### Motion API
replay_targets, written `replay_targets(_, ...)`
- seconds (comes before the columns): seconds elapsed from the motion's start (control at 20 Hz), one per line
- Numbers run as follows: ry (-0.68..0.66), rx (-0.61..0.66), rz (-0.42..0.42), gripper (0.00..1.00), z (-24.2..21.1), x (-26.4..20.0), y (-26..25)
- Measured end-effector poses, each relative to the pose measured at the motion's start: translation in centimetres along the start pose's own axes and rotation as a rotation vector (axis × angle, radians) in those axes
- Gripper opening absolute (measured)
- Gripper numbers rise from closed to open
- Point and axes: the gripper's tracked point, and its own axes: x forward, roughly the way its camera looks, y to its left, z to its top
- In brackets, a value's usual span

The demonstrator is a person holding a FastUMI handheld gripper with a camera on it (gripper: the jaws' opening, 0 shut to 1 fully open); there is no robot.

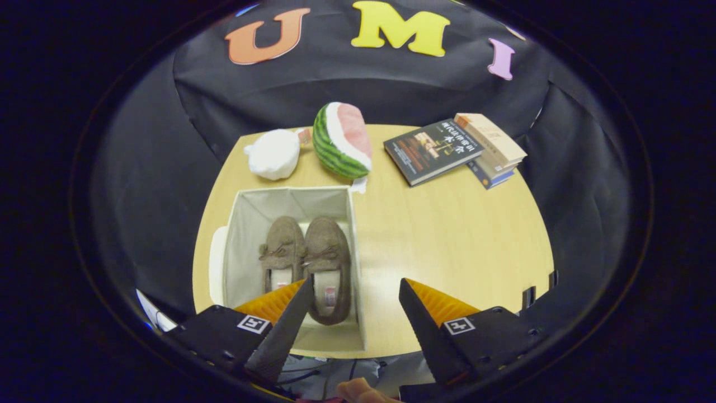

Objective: Open the storage box then place both shoes into the box .Put the left shoe in first, then the right shoe, with the right side of both shoes facing outward in a uniform manner.

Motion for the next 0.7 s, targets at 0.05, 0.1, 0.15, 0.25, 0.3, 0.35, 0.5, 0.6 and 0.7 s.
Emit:
replay_targets(0.05, -0.037, 0.005, -0.007, 0.97, 0.3, -0.9, -1.4)
replay_targets(0.1, -0.068, 0.005, -0.013, 0.97, 0.6, -1.7, -2.5)
replay_targets(0.15, -0.11, 0.001, -0.024, 0.97, 1.0, -2.7, -3.9)
replay_targets(0.25, -0.202, -0.01, -0.051, 0.97, 2.0, -4.9, -6.7)
replay_targets(0.3, -0.25, -0.014, -0.063, 0.96, 2.5, -6.2, -8.1)
replay_targets(0.35, -0.295, -0.015, -0.073, 0.96, 2.8, -7.4, -9.4)
replay_targets(0.5, -0.416, 0.001, -0.07, 0.96, 3.6, -11.6, -12.9)
replay_targets(0.6, -0.5, 0.013, -0.046, 0.96, 4.2, -14.3, -14.9)
replay_targets(0.7, -0.597, 0.008, -0.029, 0.96, 5.0, -17.4, -17.0)
